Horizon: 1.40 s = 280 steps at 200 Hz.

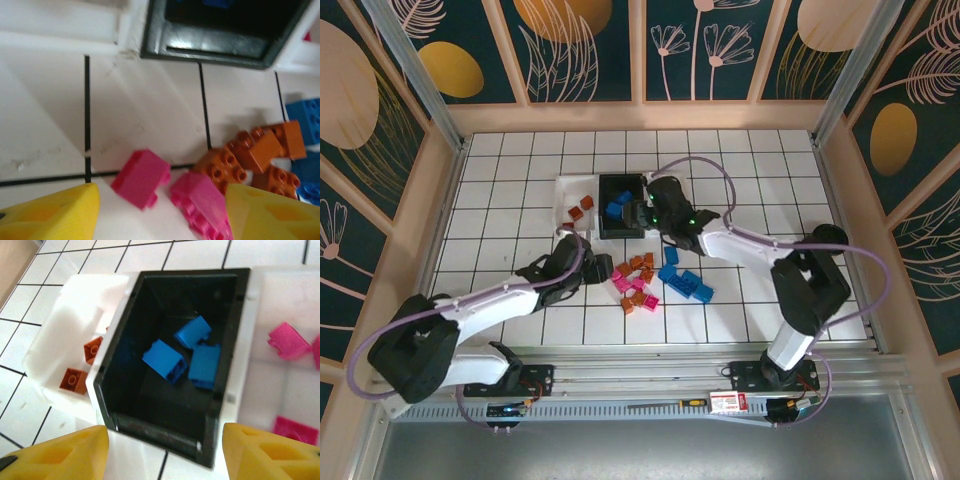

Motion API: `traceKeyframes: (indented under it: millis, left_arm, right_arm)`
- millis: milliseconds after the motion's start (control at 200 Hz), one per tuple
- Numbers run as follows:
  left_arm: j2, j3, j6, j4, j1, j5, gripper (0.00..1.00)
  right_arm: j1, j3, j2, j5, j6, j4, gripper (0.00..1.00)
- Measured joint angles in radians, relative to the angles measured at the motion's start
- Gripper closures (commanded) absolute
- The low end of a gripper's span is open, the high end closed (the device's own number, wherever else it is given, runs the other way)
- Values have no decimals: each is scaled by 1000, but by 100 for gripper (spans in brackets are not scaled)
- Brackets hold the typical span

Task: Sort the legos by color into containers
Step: Place the lego in the container, then pick up the lego from the center of the table.

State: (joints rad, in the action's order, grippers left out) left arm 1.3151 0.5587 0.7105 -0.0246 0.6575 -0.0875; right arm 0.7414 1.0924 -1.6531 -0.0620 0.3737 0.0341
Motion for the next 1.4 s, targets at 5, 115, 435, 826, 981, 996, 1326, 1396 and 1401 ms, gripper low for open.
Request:
traceKeyframes:
  millis: [5,115,435,826,981,996,1326,1396,1401]
  left_arm:
    - [5,2,0,-2,-3,1,31]
    - [61,10,-3,-19,-34,1,31]
    - [174,29,-12,-48,-47,6,41]
    - [178,27,-9,-76,-50,32,68]
    - [145,18,-6,-74,-50,42,75]
    - [141,18,-8,-73,-50,43,75]
    - [37,116,-11,34,-17,54,78]
    - [43,175,-15,49,-11,56,79]
    - [43,179,-16,50,-11,57,79]
  right_arm:
    - [0,-8,7,-1,0,1,38]
    - [0,-93,93,-6,4,10,38]
    - [1,-199,241,-27,7,23,38]
    - [1,-247,275,-48,20,38,37]
    - [0,-262,290,-64,26,38,37]
    - [0,-265,293,-67,26,40,38]
    - [-32,-404,437,-95,61,60,38]
    - [-36,-435,467,-100,74,60,37]
    - [-36,-437,468,-100,75,60,37]
